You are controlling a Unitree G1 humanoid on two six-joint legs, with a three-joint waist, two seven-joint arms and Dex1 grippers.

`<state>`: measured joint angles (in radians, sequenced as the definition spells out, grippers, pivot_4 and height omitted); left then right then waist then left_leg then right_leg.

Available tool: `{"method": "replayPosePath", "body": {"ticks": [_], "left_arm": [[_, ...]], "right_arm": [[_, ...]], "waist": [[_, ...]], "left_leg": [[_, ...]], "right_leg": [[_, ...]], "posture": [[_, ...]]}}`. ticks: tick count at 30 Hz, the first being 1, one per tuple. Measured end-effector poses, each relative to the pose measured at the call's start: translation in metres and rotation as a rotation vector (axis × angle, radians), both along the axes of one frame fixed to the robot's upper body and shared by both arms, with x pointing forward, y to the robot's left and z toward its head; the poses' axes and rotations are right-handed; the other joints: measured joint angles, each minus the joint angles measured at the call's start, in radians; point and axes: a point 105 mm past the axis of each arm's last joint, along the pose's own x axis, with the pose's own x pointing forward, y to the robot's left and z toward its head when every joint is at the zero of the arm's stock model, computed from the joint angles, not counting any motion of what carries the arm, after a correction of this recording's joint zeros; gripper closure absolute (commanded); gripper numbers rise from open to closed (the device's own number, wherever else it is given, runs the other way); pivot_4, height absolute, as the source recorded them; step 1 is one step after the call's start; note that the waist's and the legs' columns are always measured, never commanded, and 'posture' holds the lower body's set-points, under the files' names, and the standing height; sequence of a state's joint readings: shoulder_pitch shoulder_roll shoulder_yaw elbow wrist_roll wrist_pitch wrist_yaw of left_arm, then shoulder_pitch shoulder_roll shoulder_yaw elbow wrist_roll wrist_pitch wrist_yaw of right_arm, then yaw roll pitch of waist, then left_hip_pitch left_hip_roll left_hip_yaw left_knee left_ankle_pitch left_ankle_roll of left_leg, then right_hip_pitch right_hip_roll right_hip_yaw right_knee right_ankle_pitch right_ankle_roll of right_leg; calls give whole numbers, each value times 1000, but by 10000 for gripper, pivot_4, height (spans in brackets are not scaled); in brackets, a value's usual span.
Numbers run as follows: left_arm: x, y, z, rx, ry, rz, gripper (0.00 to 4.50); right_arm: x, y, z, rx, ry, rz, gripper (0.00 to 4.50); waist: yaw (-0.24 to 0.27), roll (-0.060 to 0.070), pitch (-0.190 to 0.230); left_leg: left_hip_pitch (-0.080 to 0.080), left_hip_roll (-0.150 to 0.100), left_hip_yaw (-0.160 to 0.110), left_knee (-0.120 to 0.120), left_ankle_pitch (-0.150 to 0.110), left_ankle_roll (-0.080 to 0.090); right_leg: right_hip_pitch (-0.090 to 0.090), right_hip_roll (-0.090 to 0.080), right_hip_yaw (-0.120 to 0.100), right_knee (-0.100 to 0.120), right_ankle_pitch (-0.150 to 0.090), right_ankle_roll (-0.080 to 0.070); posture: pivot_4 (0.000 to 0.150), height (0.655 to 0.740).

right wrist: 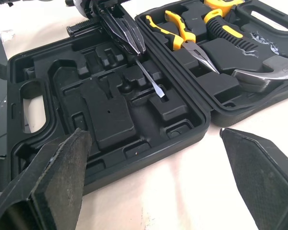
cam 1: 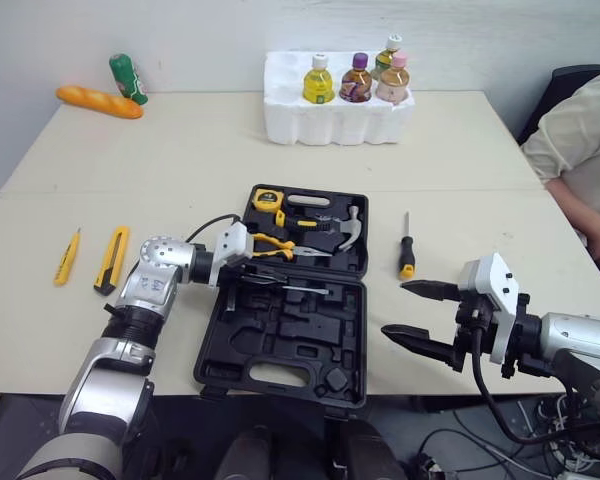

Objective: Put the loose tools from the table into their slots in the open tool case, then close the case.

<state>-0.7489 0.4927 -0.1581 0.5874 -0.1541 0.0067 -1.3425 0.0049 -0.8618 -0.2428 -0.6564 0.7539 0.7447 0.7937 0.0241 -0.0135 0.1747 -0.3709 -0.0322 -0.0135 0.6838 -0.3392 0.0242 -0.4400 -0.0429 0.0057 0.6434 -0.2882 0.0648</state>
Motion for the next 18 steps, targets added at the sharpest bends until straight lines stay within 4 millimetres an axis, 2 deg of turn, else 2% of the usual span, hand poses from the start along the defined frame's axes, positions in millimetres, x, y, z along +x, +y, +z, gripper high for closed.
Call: {"method": "replayPosePath", "body": {"ticks": [3,7,9,11,18], "left_arm": [[2,1,-1,91,-56,-19,44736],[4,2,-8,162,-118,-31,44736],[4,2,-11,177,-130,-32,44736],[4,3,-14,180,-125,-33,44736],[2,5,-14,153,-75,-15,44736]], "right_arm": [[0,0,-1,-2,3,-1,0],[0,-1,-1,-3,4,-2,0],[0,-1,-1,-4,6,-2,0],[0,-1,-2,-8,9,-3,0],[1,-3,-4,-12,12,-14,0]], "waist": [[-2,1,-4],[-7,4,-10],[-9,3,-12],[-12,3,-18],[-19,4,-22]], "left_leg": [[5,0,0,-1,-1,1],[23,1,-1,-6,-3,2],[36,1,-1,-17,-3,2],[38,2,-1,-20,-3,2],[38,2,-3,-20,-3,2]], "right_leg": [[5,0,0,-4,0,0],[24,0,-1,-11,0,0],[35,0,0,-17,-1,-1],[40,0,-1,-19,-1,-1],[39,0,-2,-20,-1,-1]], "posture": [[1500,7367],[1500,7367],[1500,7367],[1500,7367],[1500,7367]]}}
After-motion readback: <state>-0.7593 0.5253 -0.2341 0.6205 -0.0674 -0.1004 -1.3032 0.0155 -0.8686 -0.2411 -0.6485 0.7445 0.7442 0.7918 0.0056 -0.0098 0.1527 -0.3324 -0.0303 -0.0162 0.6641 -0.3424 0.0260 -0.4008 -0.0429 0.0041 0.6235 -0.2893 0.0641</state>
